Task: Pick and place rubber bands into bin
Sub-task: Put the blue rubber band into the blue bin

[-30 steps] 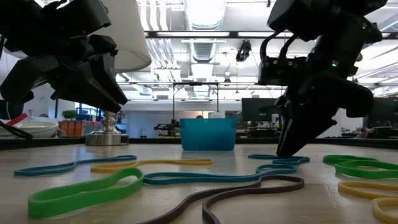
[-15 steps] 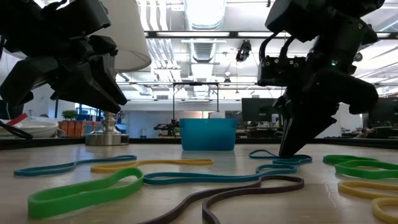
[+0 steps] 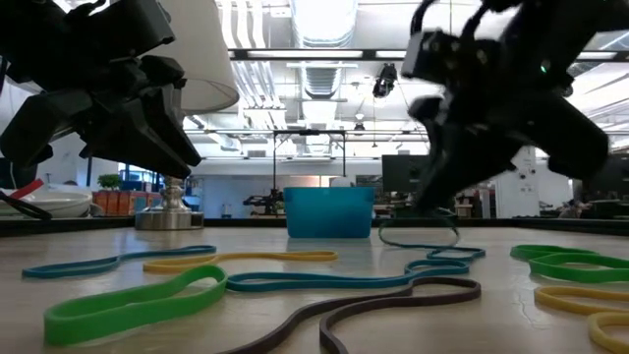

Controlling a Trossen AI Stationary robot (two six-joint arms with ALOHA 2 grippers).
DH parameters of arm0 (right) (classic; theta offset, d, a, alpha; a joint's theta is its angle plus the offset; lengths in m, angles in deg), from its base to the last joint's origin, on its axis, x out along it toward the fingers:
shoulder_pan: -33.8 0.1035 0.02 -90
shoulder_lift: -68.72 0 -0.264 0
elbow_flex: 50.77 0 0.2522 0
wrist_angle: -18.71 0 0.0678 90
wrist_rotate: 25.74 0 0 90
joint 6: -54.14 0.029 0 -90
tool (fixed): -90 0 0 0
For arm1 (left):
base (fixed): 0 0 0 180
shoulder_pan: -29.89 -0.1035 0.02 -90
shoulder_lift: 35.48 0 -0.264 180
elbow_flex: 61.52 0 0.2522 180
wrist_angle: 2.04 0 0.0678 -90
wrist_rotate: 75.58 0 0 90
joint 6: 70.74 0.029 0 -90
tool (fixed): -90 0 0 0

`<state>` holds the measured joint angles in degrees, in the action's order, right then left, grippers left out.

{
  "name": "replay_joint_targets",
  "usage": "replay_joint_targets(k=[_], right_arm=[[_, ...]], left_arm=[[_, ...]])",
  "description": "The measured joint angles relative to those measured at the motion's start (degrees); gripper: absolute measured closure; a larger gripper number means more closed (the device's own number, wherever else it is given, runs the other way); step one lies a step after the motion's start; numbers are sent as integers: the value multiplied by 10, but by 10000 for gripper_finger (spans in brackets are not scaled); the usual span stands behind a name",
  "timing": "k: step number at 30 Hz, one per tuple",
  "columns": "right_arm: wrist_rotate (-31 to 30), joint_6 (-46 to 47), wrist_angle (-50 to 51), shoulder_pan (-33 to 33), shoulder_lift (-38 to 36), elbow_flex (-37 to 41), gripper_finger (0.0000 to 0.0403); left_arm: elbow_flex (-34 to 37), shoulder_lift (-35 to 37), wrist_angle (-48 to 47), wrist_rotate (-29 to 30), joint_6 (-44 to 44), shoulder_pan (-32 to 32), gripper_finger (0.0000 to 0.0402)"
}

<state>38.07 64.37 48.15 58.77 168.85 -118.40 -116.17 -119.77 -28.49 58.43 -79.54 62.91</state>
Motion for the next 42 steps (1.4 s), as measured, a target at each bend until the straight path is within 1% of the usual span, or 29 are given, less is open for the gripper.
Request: replay_joint_targets(k=[7,14,21,26,30,37,39,42], right_arm=[[-100,-54,21,14,0,-43,395],[-207,-143,25,13,-1,-89,395],[-279,-243,26,9,-2,-147,395],[-293,-308,25,-12,-3,-190,395],[-294,-343,25,-43,-3,-216,395],[-293,-363,24,-120,-3,-229,395],[-282,-360,25,-145,-3,-225,395],[-236,-347,25,-184,-3,-221,395]], left_arm=[[0,0,0,0,0,0,295],[0,0,0,0,0,0,295],[0,0,0,0,0,0,295],[0,0,0,0,0,0,295],[0,0,0,0,0,0,295],[0,0,0,0,0,0,295],[0,0,0,0,0,0,295],[0,0,0,0,0,0,295]])
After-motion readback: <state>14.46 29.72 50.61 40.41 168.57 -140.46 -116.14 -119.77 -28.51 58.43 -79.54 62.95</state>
